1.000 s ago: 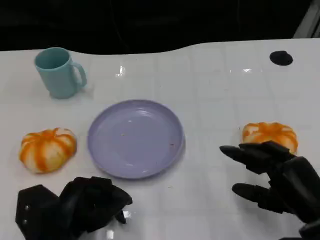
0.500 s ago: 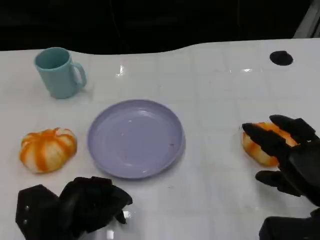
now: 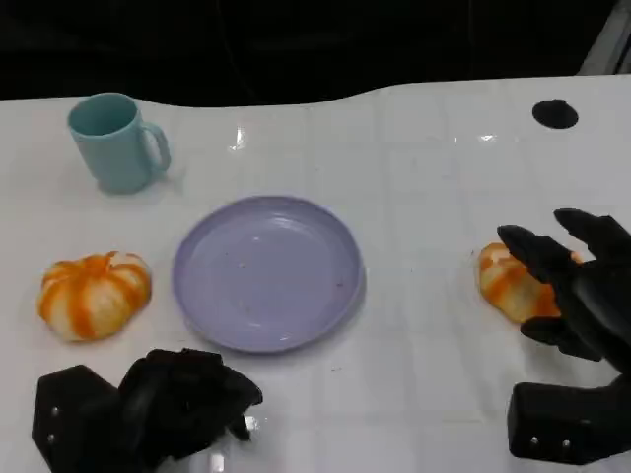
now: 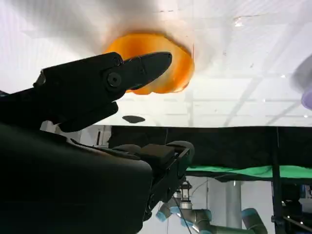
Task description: Grasp the bread from the table and place it into the plate.
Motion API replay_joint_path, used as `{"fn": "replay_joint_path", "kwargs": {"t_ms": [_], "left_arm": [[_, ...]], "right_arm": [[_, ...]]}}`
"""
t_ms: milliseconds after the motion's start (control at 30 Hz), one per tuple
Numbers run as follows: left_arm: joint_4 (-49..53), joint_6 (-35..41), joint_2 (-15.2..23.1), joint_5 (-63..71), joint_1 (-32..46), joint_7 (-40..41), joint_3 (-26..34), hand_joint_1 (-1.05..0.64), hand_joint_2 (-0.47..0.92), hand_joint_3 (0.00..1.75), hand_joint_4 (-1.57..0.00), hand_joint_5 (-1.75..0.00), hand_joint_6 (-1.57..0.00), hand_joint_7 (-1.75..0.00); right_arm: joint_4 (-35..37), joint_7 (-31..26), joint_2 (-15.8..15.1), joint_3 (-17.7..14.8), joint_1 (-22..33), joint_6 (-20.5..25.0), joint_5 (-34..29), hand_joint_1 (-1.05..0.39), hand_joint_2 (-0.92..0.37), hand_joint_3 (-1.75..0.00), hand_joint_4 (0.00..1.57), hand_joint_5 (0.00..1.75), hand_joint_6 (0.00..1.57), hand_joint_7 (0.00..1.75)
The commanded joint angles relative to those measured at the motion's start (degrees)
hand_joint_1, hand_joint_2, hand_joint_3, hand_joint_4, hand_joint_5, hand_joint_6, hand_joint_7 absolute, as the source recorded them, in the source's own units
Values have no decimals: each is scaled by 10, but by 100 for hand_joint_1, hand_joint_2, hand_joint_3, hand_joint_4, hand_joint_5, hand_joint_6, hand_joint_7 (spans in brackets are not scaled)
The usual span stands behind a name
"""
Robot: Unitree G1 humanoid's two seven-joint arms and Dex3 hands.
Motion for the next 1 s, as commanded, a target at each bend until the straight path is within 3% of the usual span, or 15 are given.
{"fn": "replay_joint_path", "kwargs": {"t_ms": [33, 200, 667, 767, 800, 900, 933, 967, 1000], "left_arm": [[-1, 4, 6, 3, 10, 4, 1, -105, 63, 26, -90, -150, -151, -40], [-6, 8, 5, 2, 12, 6, 1, -105, 64, 26, -90, -150, -152, -41], [-11, 10, 6, 2, 15, 7, 2, -105, 64, 26, -90, -151, -151, -41], [-15, 16, 6, 2, 17, 9, 2, -105, 64, 26, -90, -151, -151, -42], [-16, 16, 5, 2, 17, 10, 2, -105, 63, 26, -90, -151, -151, -42], [-17, 14, 5, 3, 19, 8, 1, -105, 63, 26, -90, -151, -151, -42], [-18, 14, 5, 3, 19, 7, 1, -105, 63, 26, -89, -151, -151, -42], [-18, 15, 5, 2, 20, 7, 1, -105, 63, 26, -89, -151, -151, -42], [-19, 16, 5, 2, 20, 8, 1, -105, 63, 26, -89, -152, -151, -42]], "right_arm": [[37, 3, -6, 13, -27, 3, 10, -52, -86, -1, 0, 33, 27, 0], [73, 22, -2, 30, -49, 16, 16, -52, -88, -2, 0, 23, 23, 0], [146, 18, 14, 62, -90, 30, 28, -40, -83, 0, 1, 29, 25, 1], [165, -6, 21, 67, -96, 29, 27, -36, -85, -1, 7, 33, 29, 2], [175, -24, 23, 67, -101, 20, 29, -35, -86, -1, 12, 35, 32, 4], [212, -78, 27, 65, -114, -18, 41, -22, -90, -2, 88, 37, 83, 9], [223, -94, 28, 64, -117, -33, 47, -20, -91, -3, 100, 41, 95, 10], [233, -107, 30, 63, -121, -44, 51, -17, -90, -9, 103, 93, 115, 18], [242, -120, 31, 63, -124, -57, 56, -15, -88, -17, 99, 131, 125, 25]]}}
